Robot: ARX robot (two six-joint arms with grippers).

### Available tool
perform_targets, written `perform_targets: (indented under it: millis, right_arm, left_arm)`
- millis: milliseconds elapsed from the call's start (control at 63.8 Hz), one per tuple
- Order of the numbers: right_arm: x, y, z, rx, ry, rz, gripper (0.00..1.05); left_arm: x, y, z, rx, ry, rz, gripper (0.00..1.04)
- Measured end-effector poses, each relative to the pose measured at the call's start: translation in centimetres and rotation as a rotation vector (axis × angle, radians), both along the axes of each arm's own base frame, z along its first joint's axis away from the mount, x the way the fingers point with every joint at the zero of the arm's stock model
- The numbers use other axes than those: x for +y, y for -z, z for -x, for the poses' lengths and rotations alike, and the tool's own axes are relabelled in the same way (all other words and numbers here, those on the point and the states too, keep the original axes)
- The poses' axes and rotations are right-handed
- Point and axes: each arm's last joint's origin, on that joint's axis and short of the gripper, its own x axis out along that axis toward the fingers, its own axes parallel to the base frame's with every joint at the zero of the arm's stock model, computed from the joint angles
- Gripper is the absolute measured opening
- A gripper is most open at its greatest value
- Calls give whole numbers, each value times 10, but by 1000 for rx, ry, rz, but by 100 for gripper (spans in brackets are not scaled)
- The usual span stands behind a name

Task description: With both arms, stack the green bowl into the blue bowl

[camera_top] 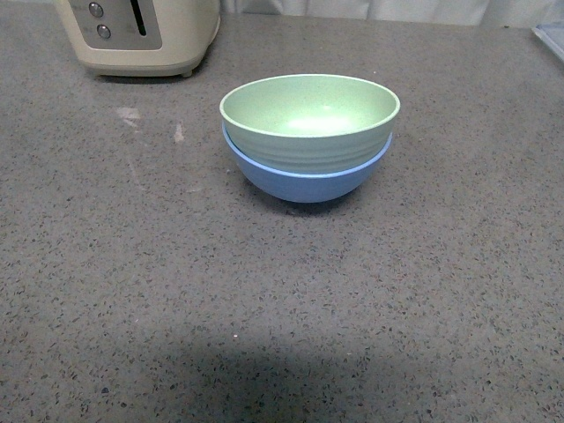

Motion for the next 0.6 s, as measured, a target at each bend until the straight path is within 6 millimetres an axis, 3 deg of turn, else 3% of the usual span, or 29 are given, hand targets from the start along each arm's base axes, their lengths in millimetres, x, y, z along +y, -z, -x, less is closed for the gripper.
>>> perform_targets:
  millis: [596]
  right_arm:
    - [0,-2,15,-10,0,0,1]
  left_arm:
    - [0,0,0,0,0,0,98]
